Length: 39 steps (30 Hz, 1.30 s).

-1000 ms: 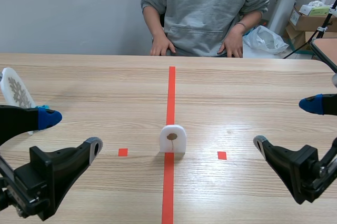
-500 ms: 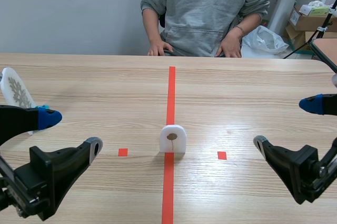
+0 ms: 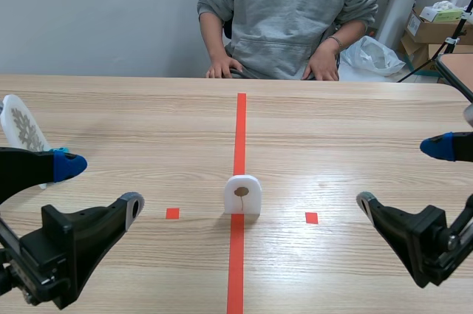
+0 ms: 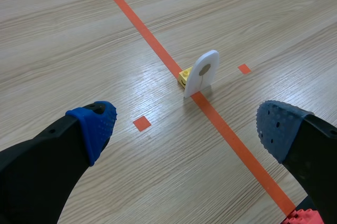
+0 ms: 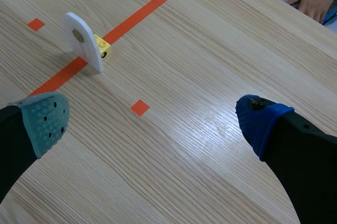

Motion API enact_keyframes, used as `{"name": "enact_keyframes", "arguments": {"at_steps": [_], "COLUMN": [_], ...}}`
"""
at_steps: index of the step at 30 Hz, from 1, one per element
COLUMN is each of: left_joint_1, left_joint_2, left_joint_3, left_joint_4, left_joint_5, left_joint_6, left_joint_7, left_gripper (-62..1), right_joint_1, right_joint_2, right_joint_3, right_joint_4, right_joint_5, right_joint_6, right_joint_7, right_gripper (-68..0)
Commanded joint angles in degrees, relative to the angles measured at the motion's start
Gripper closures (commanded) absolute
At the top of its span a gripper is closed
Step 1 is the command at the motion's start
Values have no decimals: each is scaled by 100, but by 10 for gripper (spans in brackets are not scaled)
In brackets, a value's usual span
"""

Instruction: Do the leaf sorting experiment

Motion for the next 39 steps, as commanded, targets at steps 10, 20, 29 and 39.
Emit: {"name": "enact_keyframes", "arguments": {"at_steps": [10, 20, 29, 39], "left_joint_1": [31, 31, 31, 31], "left_joint_2": [17, 94, 175, 195], "left_joint_3": [0, 0, 0, 0], "left_joint_4": [131, 131, 131, 131], "left_joint_5": [-70, -68, -26, 17], "left_joint_6": [-13, -13, -13, -11], "left_joint_7": [-101, -101, -101, -101], "left_gripper": [-566, -566, -566, -566], "right_joint_1": [66, 289, 1021, 1961], "right_joint_2": [-4, -2, 142, 426], "right_joint_3": [52, 52, 50, -741], "right_joint_4": [24, 24, -42, -905], "right_joint_5": [11, -133, -136, -302], "right_joint_6": [-22, 7, 319, 435], "right_joint_7": [-26, -490, -1182, -1106], "right_gripper": [-679, -679, -679, -679]}}
